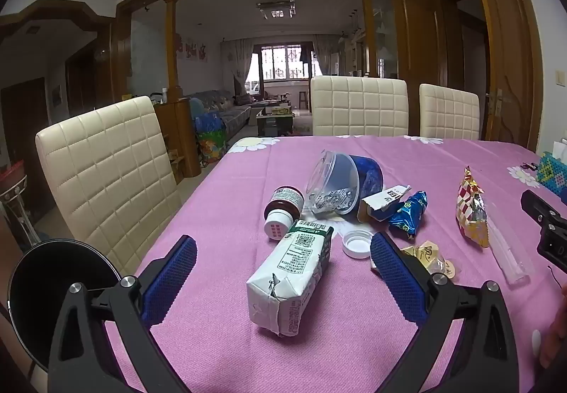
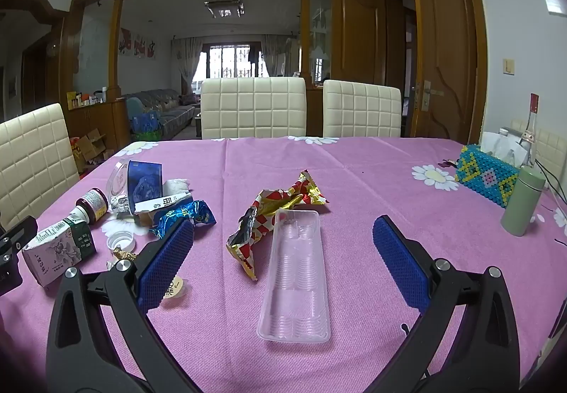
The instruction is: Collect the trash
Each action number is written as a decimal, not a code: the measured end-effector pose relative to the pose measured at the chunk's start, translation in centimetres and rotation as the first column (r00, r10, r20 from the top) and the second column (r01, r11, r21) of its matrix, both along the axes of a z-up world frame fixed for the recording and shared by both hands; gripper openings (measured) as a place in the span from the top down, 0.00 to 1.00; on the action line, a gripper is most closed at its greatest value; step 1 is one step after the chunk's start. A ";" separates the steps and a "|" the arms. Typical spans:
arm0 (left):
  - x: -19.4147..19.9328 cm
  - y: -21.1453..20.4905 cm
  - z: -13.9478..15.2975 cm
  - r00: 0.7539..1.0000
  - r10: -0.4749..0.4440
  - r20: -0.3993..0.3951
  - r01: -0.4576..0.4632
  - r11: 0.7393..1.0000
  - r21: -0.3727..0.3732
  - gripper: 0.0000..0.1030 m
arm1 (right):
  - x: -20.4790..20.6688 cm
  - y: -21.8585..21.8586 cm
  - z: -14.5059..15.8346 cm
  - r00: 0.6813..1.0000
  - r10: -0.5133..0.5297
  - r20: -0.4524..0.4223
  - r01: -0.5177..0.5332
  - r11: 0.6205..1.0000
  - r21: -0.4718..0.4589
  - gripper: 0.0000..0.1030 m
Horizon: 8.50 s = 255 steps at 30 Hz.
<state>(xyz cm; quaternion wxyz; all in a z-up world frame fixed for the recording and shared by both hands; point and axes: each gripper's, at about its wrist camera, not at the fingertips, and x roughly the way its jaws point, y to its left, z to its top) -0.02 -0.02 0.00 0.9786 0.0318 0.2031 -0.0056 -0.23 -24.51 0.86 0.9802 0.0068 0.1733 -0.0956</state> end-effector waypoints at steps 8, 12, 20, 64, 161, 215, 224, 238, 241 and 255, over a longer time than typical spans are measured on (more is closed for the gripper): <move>0.0 0.0 0.0 1.000 0.000 -0.002 0.000 1.000 -0.001 0.07 | 0.0 0.0 0.0 1.000 0.000 -0.001 0.000 1.000 0.001 0.03; 0.0 0.0 0.0 1.000 0.000 -0.002 0.000 1.000 -0.002 0.07 | 0.0 0.0 0.0 1.000 0.000 -0.001 0.000 1.000 0.001 0.03; 0.0 0.0 0.0 1.000 -0.001 -0.004 0.001 1.000 -0.003 0.07 | 0.0 0.0 0.0 1.000 0.000 -0.001 0.000 1.000 0.001 0.03; 0.0 0.0 0.0 1.000 0.000 -0.008 0.000 1.000 -0.005 0.07 | 0.0 0.0 0.0 1.000 0.000 -0.002 0.000 1.000 0.002 0.03; 1.6 3.7 -0.6 0.984 0.073 -0.160 -0.077 0.997 -0.019 0.62 | 4.4 7.9 -1.8 0.906 0.323 -0.274 -0.325 0.945 0.041 0.58; -6.6 25.9 -1.4 0.778 0.611 -0.146 -0.614 0.789 0.027 0.18 | 0.9 35.7 -0.7 0.428 0.839 -0.336 -0.875 0.478 0.079 0.54; -7.2 27.4 -1.1 0.742 0.654 -0.149 -0.658 0.753 0.027 0.18 | 0.3 38.8 -1.4 0.371 0.856 -0.361 -0.899 0.428 0.091 0.49; -6.6 27.2 -1.3 0.750 0.640 -0.167 -0.646 0.763 0.020 0.18 | 2.1 37.5 -1.8 0.430 0.820 -0.378 -0.857 0.503 0.116 0.40; -6.0 26.4 -1.1 0.769 0.620 -0.158 -0.624 0.781 0.029 0.18 | 2.7 36.1 -1.6 0.465 0.799 -0.381 -0.836 0.538 0.107 0.40; -1.3 16.2 0.4 0.913 0.382 -0.143 -0.379 0.924 0.047 0.18 | 5.8 23.8 0.0 0.704 0.614 -0.357 -0.645 0.763 0.041 0.32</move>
